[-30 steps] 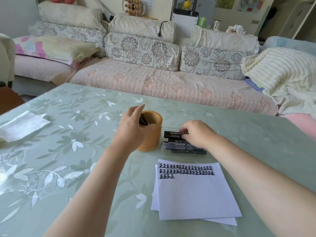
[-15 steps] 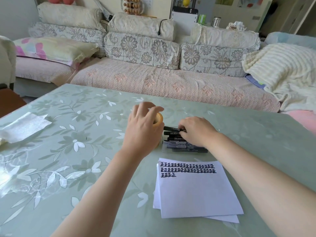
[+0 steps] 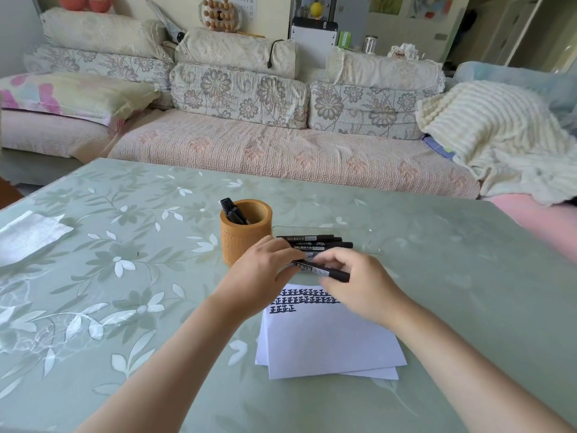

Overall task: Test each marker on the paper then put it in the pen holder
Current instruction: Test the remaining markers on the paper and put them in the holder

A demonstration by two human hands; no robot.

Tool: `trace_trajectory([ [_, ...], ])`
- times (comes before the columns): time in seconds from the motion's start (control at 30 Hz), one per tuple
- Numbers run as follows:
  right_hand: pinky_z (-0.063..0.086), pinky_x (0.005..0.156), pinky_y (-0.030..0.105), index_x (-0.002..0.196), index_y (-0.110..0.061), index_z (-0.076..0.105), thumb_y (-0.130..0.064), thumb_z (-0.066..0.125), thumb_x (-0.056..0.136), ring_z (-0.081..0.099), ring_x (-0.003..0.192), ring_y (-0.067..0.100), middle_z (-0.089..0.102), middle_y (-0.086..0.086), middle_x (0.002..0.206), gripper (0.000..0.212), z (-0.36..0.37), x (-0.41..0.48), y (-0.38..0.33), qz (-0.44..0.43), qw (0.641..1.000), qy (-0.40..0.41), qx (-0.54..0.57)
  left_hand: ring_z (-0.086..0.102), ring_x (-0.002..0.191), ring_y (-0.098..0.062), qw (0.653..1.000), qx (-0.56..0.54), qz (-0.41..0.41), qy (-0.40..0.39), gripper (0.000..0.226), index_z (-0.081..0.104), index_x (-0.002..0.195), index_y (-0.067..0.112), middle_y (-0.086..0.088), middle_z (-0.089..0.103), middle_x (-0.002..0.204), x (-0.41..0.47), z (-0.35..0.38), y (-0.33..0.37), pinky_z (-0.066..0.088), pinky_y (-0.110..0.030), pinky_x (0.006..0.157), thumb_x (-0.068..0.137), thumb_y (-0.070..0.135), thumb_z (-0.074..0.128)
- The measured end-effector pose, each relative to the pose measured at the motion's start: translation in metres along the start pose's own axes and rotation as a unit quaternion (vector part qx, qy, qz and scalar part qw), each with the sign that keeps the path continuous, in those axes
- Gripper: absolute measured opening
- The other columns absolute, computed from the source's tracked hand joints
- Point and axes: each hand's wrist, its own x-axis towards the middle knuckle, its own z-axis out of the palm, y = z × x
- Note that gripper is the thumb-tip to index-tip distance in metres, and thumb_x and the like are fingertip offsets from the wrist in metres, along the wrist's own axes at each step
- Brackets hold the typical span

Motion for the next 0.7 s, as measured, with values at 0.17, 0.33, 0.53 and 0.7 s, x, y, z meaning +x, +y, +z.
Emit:
trace_trajectory([
  [0.17,0.042,0.05,0.019,0.09,-0.018,0.074,-0.003,0.073,0.082,0.052,0.049,0.01,0.063,-0.007,0.058,0.017,-0.001,-0.013,0.004,0.063,0.981,0.055,0.175,0.055,0.085,-0.009,0.998,-0.048,-0.041,-0.013,0.015,0.068,0.105,0.023,0.01,0.062,0.09,-0.006,0.004,0.015,0.045,-0.023,0.076,0.092,0.025,0.062],
  [0.33,0.044,0.05,0.029,0.095,-0.003,0.067,-0.016,0.065,0.093,0.055,0.058,0.017,0.061,0.0,0.067,0.013,0.003,-0.01,0.003,0.069,0.958,0.048,0.273,0.053,0.075,-0.005,0.995,-0.074,-0.039,-0.06,0.018,0.065,0.077,0.025,0.012,0.058,0.073,-0.009,0.008,0.034,0.047,-0.028,0.067,0.091,0.034,0.057],
  [0.53,0.056,0.077,0.046,0.091,-0.022,0.051,-0.031,0.046,0.102,0.066,0.072,0.027,0.069,0.008,0.075,0.015,0.002,-0.001,0.015,0.044,0.989,0.013,0.143,0.046,0.064,-0.012,0.994,-0.001,-0.099,-0.039,0.046,0.049,0.065,0.022,0.008,0.047,0.064,-0.013,0.014,0.035,0.039,-0.031,0.056,0.097,0.05,0.034],
  [0.7,0.036,0.059,0.032,0.092,-0.031,0.056,-0.04,0.047,0.101,0.043,0.057,0.011,0.048,-0.007,0.062,0.015,-0.004,-0.001,0.024,0.034,0.997,-0.06,-0.033,0.048,0.088,0.0,0.994,-0.026,-0.107,0.016,0.025,0.061,0.12,0.023,0.014,0.056,0.103,-0.012,0.002,0.028,0.036,-0.003,0.073,0.097,0.03,0.051],
])
